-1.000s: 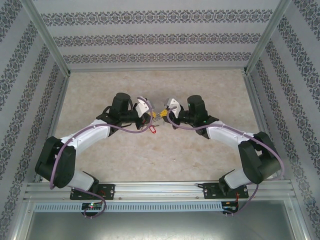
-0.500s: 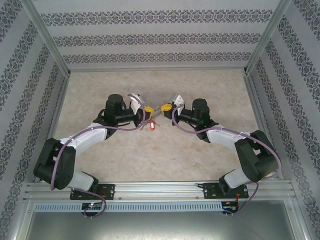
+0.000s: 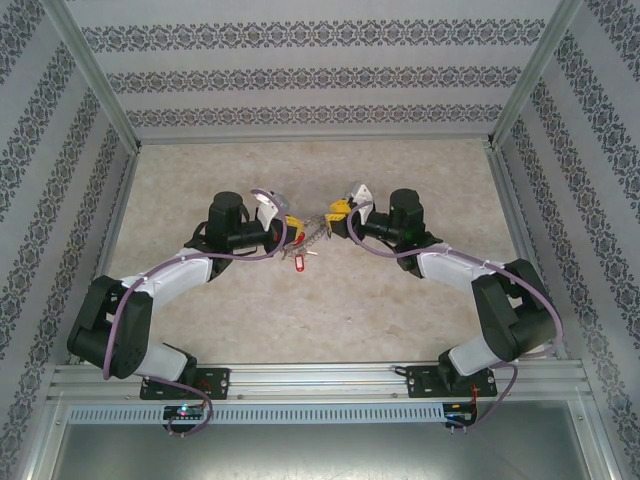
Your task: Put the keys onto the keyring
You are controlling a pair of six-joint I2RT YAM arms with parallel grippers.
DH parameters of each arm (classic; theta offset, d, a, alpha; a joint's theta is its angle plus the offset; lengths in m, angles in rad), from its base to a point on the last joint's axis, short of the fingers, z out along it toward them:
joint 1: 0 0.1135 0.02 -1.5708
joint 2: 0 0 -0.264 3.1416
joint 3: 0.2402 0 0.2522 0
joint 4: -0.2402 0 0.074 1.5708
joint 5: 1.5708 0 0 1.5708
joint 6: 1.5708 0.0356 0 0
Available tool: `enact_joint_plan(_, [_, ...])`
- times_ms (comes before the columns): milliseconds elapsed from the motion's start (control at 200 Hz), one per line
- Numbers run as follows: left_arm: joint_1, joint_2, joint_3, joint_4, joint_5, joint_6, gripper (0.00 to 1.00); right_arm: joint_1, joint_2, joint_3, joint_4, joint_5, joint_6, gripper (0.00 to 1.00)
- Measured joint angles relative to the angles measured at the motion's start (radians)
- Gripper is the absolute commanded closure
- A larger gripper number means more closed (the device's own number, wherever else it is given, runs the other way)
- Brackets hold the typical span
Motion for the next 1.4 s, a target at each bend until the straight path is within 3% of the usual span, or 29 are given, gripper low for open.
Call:
enact_joint_plan(170, [0.000, 0.000, 0.027, -0.034, 0.021, 0.048, 1.00, 0.032, -0.020, 0.098, -0.220, -0.069, -0.188, 0.55])
enact_joint_plan(315, [-0.001, 0.000, 0.043, -0.103, 0.026, 0.111, 1.00, 0.069, -0.006, 0.192, -0.418, -0.072, -0.367, 0.69])
enact_joint_plan(630, [-0.002, 0.000, 0.066, -0.172, 0.030, 0.180, 1.00, 0.082, 0.058, 0.316, -0.690, -0.063, -0.561, 0.67])
enact_joint_plan(924, [-0.002, 0.000, 0.071, -0.189, 0.036, 0.192, 1.00, 0.103, 0.095, 0.370, -0.787, -0.031, -0.603, 0.74])
enact_joint_plan(1004, [-0.002, 0.000, 0.071, -0.190, 0.036, 0.192, 1.00, 0.104, 0.099, 0.377, -0.793, -0.029, -0.599, 0.84])
enact_joint_plan(1149, [-0.002, 0.000, 0.071, -0.195, 0.037, 0.195, 1.00, 0.105, 0.114, 0.398, -0.804, -0.016, -0.582, 0.89])
enact_joint_plan(1239, [-0.002, 0.000, 0.071, -0.204, 0.035, 0.198, 1.00, 0.105, 0.127, 0.407, -0.808, -0.013, -0.558, 1.00])
enact_joint_plan(1399, [-0.002, 0.000, 0.071, -0.208, 0.026, 0.190, 1.00, 0.102, 0.134, 0.409, -0.793, -0.014, -0.515, 1.00])
